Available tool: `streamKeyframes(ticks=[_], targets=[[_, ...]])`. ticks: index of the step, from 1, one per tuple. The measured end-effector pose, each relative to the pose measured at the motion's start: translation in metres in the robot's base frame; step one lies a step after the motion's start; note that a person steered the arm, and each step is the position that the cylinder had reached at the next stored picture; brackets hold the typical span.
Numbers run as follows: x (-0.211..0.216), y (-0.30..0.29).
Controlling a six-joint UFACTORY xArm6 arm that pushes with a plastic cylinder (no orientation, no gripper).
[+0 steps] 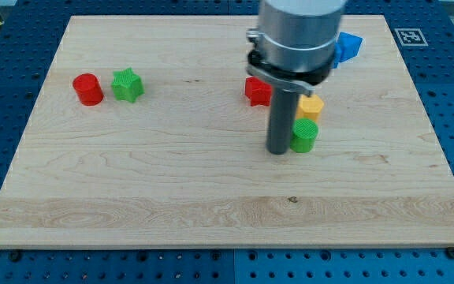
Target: Slide the green circle closer to the blue cube
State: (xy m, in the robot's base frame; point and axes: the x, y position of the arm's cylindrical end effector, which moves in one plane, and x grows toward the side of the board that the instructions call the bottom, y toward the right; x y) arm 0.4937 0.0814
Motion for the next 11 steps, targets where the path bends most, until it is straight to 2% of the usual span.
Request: streamKeyframes(ticks=[2,3,4,5,7,11], targets=[[0.0,0.128],[-0.001,0.15],[0.016,0.147],[0.013,0.114],[-0.039,0.076],[-0.137,0.084]])
